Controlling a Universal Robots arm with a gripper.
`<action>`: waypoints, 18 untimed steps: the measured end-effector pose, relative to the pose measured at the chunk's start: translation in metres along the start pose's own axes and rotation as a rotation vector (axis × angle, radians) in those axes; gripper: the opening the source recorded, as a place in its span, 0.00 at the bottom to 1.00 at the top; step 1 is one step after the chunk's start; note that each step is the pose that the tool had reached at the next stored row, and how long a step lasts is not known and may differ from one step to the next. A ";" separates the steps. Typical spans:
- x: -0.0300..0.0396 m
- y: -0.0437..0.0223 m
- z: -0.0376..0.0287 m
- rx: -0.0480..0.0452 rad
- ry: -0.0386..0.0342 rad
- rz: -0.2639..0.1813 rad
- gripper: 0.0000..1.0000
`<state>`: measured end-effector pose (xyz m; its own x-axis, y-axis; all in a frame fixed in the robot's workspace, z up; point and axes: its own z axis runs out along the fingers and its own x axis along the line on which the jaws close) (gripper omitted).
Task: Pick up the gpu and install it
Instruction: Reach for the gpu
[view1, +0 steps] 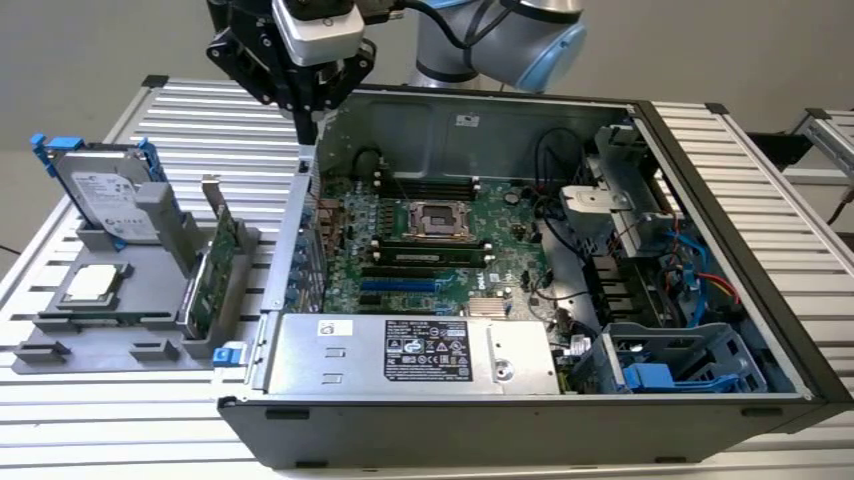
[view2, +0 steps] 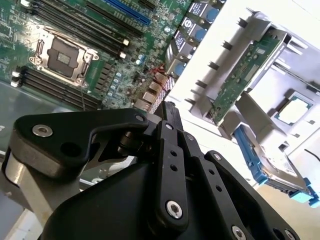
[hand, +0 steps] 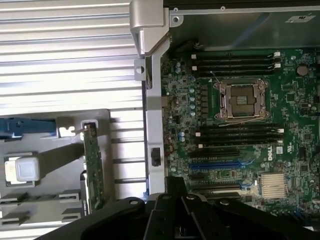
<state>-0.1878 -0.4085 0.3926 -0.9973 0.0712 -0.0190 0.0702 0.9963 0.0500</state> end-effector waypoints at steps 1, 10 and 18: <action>0.0012 -0.0003 -0.0001 -0.0001 0.0001 0.000 0.00; 0.0116 -0.0027 -0.0004 -0.0010 0.0001 0.000 0.00; 0.0210 -0.0047 -0.0006 -0.0017 0.0001 0.000 0.00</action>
<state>-0.2091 -0.4116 0.3926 -0.9973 0.0713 -0.0188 0.0702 0.9962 0.0517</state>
